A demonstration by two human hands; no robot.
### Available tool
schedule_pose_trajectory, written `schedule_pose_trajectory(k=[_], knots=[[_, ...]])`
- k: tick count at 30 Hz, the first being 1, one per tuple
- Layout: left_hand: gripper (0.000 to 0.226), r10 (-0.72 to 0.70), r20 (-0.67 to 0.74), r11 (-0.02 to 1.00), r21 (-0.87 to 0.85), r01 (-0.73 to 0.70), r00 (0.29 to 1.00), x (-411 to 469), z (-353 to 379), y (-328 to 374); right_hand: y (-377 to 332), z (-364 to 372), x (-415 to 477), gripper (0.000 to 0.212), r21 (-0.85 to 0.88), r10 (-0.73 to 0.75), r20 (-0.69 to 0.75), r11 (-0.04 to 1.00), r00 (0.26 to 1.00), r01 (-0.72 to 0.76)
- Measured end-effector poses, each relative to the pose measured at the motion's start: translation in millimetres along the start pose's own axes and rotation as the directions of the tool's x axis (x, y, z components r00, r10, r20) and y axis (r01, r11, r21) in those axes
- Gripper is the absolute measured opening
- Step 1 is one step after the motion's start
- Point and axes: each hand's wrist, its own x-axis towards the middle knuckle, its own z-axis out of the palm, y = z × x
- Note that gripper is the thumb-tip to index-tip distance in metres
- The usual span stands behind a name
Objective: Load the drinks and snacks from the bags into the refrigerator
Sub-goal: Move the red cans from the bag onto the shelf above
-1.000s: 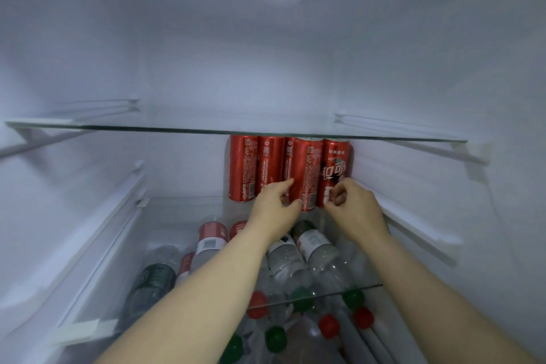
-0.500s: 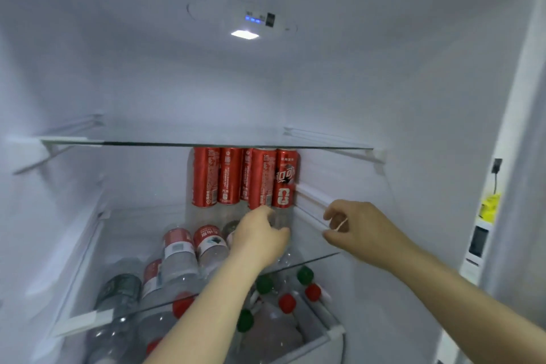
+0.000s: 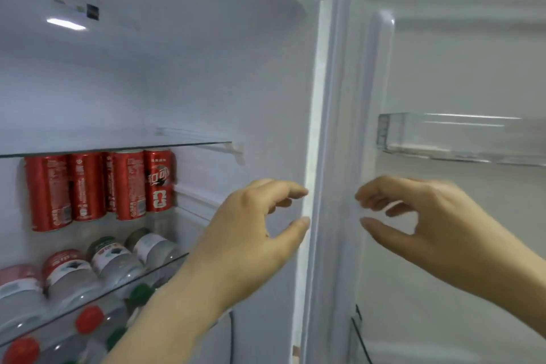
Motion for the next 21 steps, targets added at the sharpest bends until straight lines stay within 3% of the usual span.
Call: schedule_pose_trajectory(k=[12,21], knots=[[0.032,0.347,0.037,0.919,-0.212,-0.332,0.937,28,133,137,106,-113,-123,0.033,-0.270,0.170,-0.132,0.942,0.977,-0.201],[0.038,0.546,0.100,0.740,-0.524,-0.423,0.832,44,290,247,169,-192,-247,0.031,-0.407,0.468,-0.273,0.735,0.840,-0.542]])
